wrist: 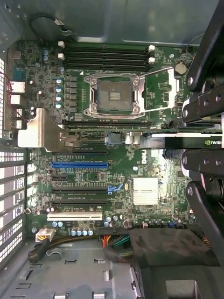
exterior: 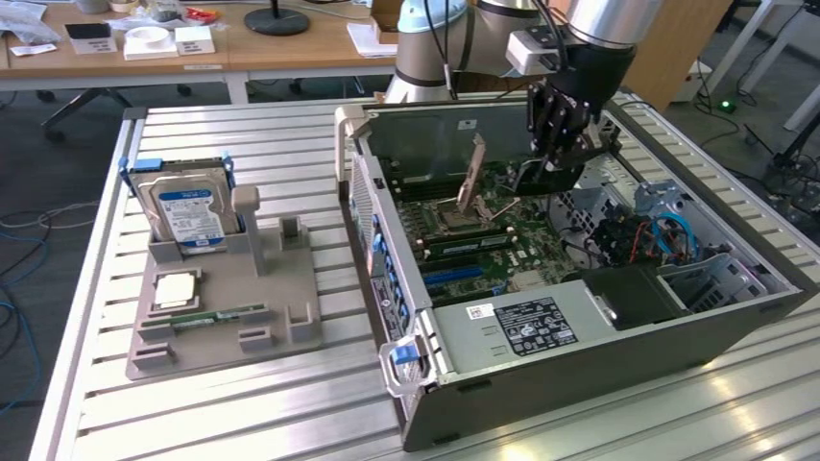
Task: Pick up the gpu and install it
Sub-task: 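Insert the gpu into the slot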
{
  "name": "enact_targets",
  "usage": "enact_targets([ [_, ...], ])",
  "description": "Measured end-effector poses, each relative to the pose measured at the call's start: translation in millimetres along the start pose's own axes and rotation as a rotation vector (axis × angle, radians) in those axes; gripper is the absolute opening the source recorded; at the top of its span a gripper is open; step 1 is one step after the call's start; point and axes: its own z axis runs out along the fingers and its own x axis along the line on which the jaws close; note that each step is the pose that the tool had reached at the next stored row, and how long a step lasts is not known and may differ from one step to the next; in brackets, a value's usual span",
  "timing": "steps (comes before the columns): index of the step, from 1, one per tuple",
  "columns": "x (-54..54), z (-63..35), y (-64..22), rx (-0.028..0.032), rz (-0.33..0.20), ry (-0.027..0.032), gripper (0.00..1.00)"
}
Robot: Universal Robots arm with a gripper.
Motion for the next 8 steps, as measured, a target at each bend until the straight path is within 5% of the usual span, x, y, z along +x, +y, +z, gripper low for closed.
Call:
enact_targets([
  [8, 2.5, 0.1, 3.8, 0.0018, 0.000, -0.0003, 0.26],
])
